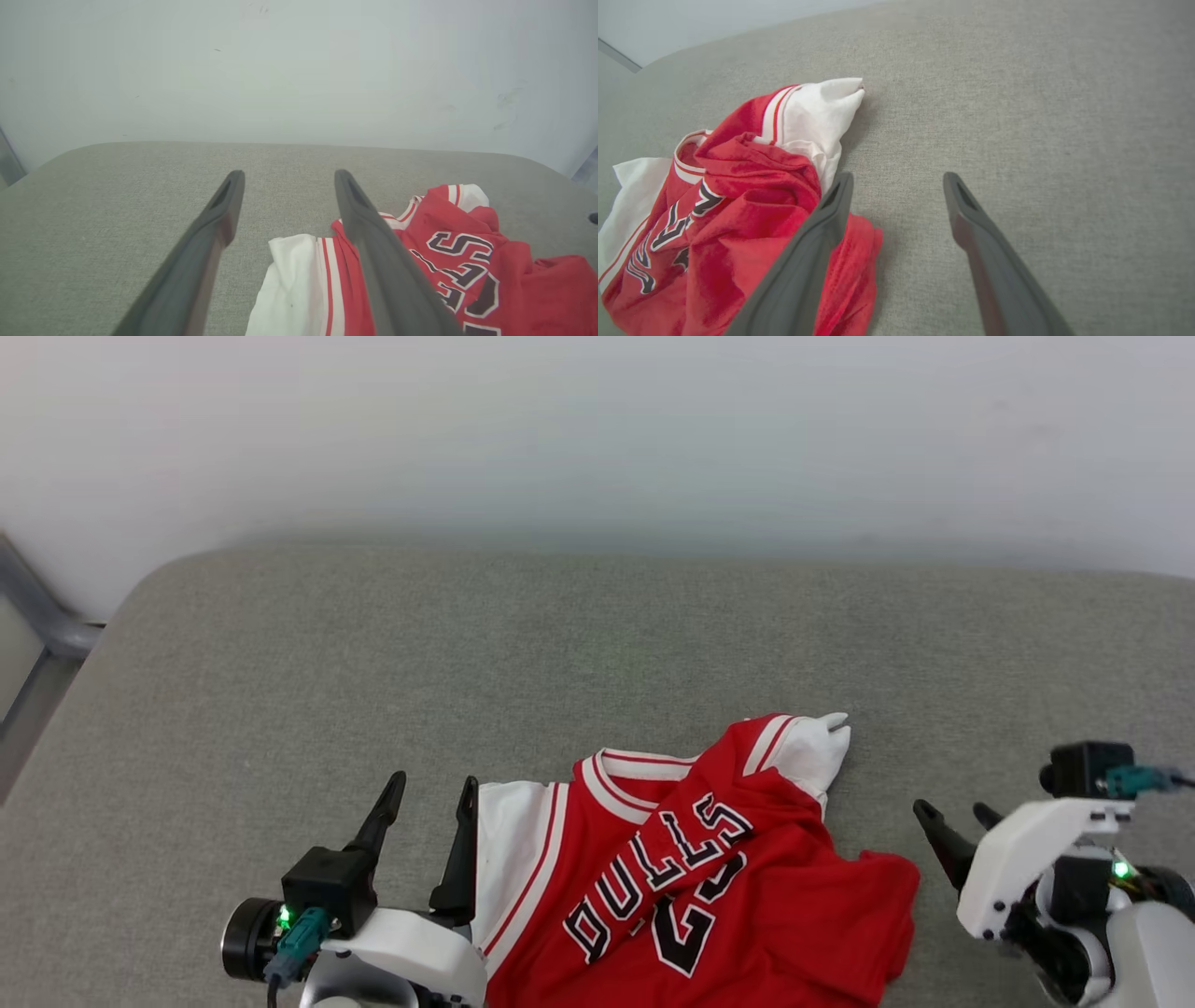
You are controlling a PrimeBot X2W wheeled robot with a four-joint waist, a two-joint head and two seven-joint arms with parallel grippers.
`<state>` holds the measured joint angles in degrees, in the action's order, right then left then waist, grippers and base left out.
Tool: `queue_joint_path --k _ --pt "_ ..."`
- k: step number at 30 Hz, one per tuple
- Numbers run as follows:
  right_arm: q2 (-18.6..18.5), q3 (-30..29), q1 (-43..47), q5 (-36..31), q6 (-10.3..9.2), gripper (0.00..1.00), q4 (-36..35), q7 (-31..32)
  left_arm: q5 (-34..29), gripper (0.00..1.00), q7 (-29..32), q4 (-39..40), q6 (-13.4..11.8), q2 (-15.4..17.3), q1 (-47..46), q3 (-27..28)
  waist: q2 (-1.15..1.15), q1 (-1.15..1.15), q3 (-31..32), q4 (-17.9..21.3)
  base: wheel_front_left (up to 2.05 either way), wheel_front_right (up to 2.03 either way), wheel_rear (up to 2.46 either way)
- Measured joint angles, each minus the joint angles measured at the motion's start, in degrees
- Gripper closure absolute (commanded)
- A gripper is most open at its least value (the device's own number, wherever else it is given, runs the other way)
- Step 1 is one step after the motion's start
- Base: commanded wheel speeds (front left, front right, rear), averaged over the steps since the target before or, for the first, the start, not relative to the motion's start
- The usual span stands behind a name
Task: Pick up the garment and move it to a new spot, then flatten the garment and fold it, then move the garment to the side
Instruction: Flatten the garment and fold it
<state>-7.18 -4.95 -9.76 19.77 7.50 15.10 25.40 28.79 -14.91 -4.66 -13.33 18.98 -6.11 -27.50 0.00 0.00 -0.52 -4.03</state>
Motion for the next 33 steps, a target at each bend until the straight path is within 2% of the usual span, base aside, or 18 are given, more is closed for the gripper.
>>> queue_joint_path --k 6,13,21,22,23,24,29,33 --pt "-3.3 7.1 -10.4 2.5 0.0 0.0 8.3 7.3 -1.6 0.0 -0.1 0.4 1.5 -1.7 -1.6 1.1 0.0 0.0 -3.2 -2.5 0.0 0.0 0.0" --pt "-4.8 15.3 -18.2 4.2 0.0 0.0 16.6 9.9 -3.0 0.0 -0.1 -0.4 3.0 -3.7 -2.6 2.7 0.0 0.0 -7.1 -5.0 0.0 0.0 0.0" --pt "-5.5 21.0 -23.4 7.0 0.0 0.0 26.8 14.1 -4.4 0.0 -0.1 -2.4 5.1 -6.0 -3.6 4.2 0.0 0.0 -9.8 -6.1 0.0 0.0 0.0" --pt "-5.6 21.3 -23.9 7.6 0.0 0.52 27.4 14.4 -4.5 0.0 -0.1 -2.6 5.3 -6.3 -3.7 4.4 0.0 0.0 -9.8 -6.1 0.0 0.0 0.0" --pt "-5.7 21.8 -24.1 8.1 0.0 0.72 27.7 14.3 -4.6 0.0 -0.2 -2.8 5.5 -6.5 -3.7 4.6 0.0 0.0 -9.8 -6.1 0.0 0.0 0.0" --pt "-5.8 22.2 -24.3 8.6 0.0 1.0 27.9 13.8 -4.7 0.0 -0.2 -3.0 5.7 -6.8 -3.7 4.8 0.0 0.0 -9.7 -6.1 0.0 0.0 0.0" --pt "-7.2 23.7 -25.5 9.4 0.03 1.0 26.2 7.5 -5.4 0.0 -0.2 -3.9 6.3 -7.4 -3.4 5.9 0.0 0.01 -8.8 -5.5 0.0 0.0 0.0" --pt "-9.7 23.4 -26.8 9.8 0.02 1.0 22.6 4.4 -5.6 0.0 -0.2 -4.4 6.9 -8.0 -2.7 6.7 0.0 0.01 -7.6 -4.8 0.0 0.0 0.0"
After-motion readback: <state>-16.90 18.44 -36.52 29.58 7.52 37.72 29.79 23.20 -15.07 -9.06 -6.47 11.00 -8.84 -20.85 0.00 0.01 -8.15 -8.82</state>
